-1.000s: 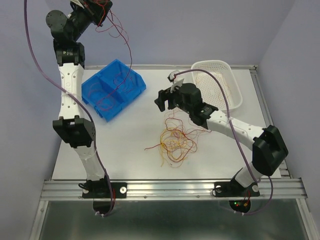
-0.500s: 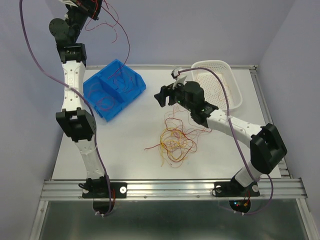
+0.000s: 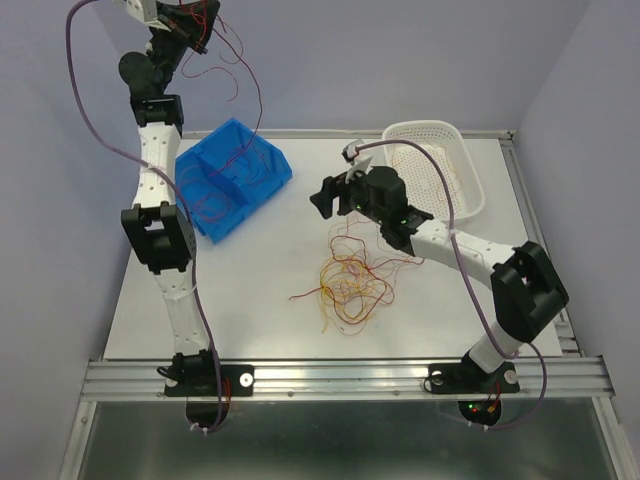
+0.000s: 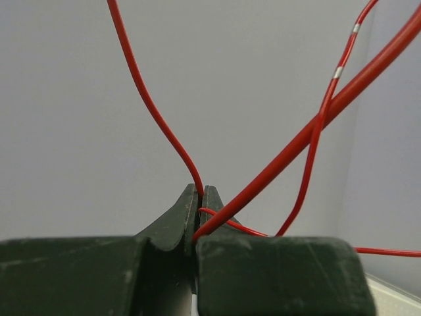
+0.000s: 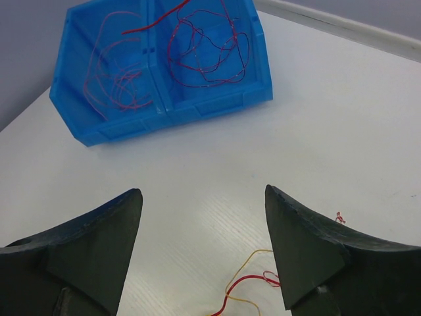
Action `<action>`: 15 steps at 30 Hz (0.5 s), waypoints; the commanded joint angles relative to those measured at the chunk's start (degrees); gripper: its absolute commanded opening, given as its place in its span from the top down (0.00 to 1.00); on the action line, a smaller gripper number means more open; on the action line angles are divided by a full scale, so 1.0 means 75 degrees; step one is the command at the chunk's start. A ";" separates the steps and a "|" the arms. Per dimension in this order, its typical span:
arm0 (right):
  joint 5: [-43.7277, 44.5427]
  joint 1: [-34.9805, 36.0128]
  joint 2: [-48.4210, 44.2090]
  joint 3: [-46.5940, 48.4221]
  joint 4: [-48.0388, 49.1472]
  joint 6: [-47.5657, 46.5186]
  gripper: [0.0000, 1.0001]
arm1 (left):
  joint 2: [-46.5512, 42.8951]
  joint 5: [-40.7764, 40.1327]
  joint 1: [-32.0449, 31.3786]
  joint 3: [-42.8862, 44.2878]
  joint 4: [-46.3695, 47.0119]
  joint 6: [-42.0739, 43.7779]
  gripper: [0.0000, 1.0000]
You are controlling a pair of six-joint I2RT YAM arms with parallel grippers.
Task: Untangle the cables
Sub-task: Place the cable in the bin.
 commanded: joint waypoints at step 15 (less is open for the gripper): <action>-0.0131 -0.0173 -0.0948 -0.0857 0.0703 0.0073 0.21 | -0.0082 0.1751 0.0190 -0.1958 0.1245 0.0256 1.00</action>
